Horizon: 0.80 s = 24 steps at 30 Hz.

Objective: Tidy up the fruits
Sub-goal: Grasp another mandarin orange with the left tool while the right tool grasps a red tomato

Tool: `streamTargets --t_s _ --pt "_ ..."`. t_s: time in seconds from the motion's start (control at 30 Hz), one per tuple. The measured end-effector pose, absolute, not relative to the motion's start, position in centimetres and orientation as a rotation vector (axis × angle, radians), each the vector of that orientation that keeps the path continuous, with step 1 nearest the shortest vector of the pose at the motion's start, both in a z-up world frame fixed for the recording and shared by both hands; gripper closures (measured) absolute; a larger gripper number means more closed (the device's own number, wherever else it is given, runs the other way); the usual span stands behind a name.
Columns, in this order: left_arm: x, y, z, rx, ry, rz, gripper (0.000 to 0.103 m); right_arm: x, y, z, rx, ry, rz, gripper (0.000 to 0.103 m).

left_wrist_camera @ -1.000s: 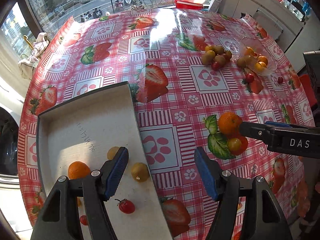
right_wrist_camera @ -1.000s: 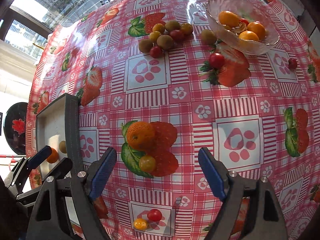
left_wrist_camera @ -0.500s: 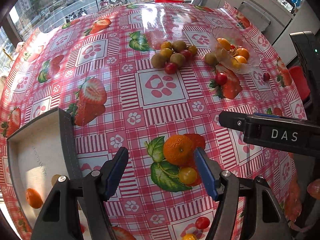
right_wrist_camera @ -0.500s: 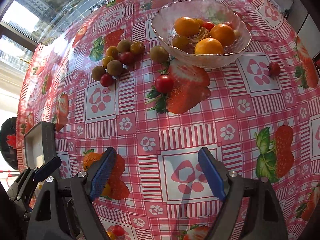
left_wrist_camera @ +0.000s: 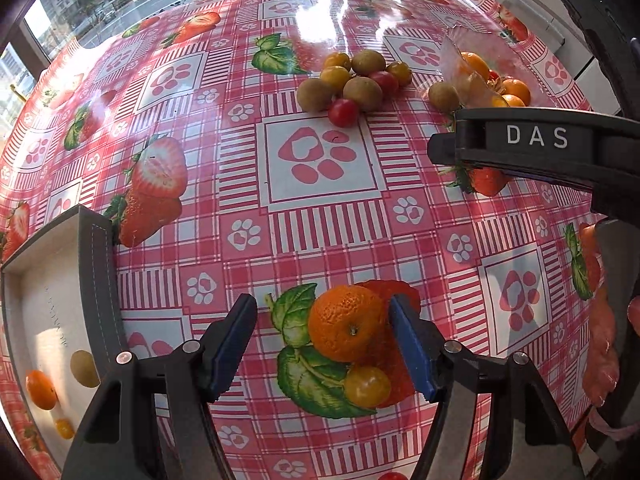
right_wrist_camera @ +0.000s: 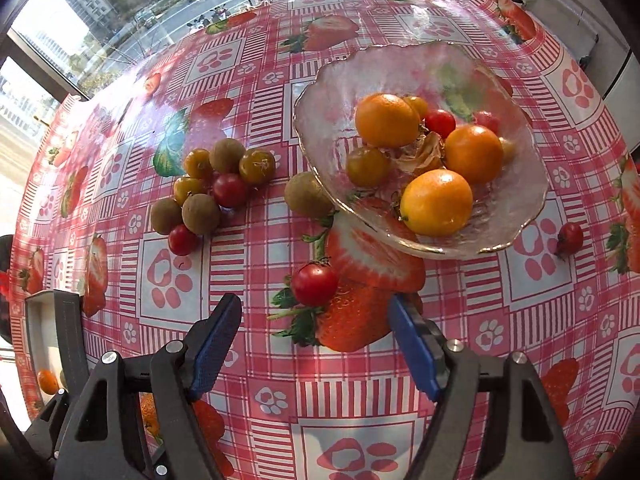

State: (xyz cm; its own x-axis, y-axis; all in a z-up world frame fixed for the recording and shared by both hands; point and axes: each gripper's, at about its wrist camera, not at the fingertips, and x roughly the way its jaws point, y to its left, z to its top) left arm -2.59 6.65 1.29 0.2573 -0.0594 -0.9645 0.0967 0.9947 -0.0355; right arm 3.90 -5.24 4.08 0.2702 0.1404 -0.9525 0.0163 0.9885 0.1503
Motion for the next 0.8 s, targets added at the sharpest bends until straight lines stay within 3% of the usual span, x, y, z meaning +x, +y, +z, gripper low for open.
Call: streamTargets --t_s 0.13,0.33,0.43,0.53,0.6,0.8 --pt "-2.5 6.6 1.0 0.03 1.314 -0.086 0.034 4.5 -4.1 4.2 0.032 1.285 0.071 0.053" --pt "-2.7 6.0 0.6 0.039 1.309 -0.073 0.034 4.3 -3.4 4.1 -0.057 1.273 0.08 0.058" --pt "-2.9 6.0 0.6 0.04 1.304 -0.067 0.034 4.3 -3.7 4.2 -0.037 1.272 0.107 0.077" --pt "-3.3 6.2 1.0 0.035 1.288 -0.072 0.048 4.3 -4.3 4.3 0.049 1.284 0.157 0.079" --pt "-3.3 6.3 1.3 0.025 1.283 -0.096 0.065 3.9 -4.8 4.3 0.089 1.293 0.164 0.079" --pt "-3.5 7.1 1.7 -0.012 1.283 -0.142 0.065 1.8 -5.7 4.5 0.148 1.322 0.168 0.079"
